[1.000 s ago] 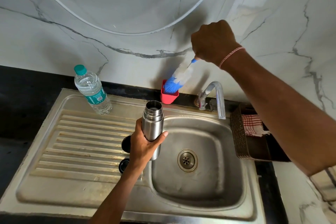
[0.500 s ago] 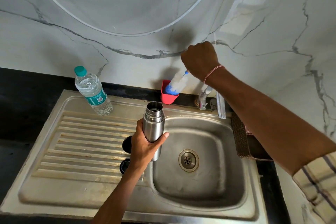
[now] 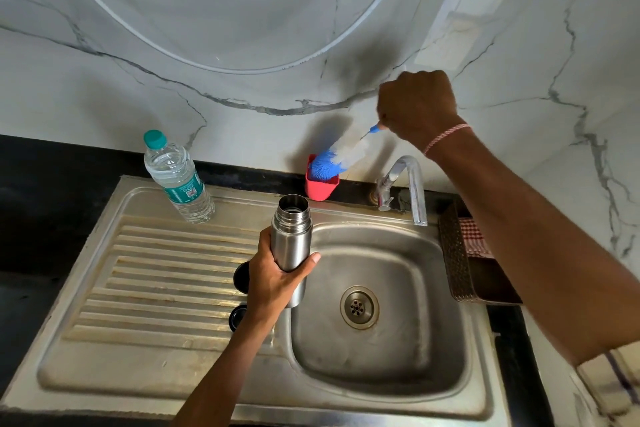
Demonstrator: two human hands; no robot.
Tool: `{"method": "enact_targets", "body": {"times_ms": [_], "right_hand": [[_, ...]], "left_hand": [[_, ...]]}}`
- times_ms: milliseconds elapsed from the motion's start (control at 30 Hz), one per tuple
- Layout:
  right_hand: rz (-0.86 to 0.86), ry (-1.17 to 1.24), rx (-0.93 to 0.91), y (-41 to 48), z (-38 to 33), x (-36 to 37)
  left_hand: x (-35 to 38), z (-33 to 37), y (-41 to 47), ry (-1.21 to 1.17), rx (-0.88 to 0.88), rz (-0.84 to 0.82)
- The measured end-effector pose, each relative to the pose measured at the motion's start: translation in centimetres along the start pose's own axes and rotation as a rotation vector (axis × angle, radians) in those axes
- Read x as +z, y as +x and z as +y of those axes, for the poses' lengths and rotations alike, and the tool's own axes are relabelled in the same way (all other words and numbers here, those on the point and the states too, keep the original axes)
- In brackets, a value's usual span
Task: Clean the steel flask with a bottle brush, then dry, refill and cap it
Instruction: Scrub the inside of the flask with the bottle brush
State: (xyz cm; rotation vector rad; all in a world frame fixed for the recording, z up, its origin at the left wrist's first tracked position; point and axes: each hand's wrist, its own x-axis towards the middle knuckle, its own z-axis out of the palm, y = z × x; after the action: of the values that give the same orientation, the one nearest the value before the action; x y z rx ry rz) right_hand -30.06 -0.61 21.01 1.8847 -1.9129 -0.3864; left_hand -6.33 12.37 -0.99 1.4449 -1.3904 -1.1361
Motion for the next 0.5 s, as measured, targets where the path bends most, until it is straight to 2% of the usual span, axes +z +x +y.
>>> {"method": "enact_targets", "body": {"times_ms": [100,200,367,500], "right_hand": [[-0.059,0.090,0.123,-2.4,2.7,0.5],[-0.119,0.278,0.279,-6.2,4.6,1.9],[-0.185,0.805,0.608,-13.9,5.1,6.6],[-0.093,1.139,0.771,-20.0,2.7,9.5]], "left_hand": [[-0.3,0.2,-0.3,0.029,0.008,0.000],[-0.7,0.2,-0.6,0.030,0.002,-0.006],[-0.7,0.6,-1.0,0.028,0.004,-0.017],[-0.5,1.1,-1.4,0.041,0.004,-0.024]]}}
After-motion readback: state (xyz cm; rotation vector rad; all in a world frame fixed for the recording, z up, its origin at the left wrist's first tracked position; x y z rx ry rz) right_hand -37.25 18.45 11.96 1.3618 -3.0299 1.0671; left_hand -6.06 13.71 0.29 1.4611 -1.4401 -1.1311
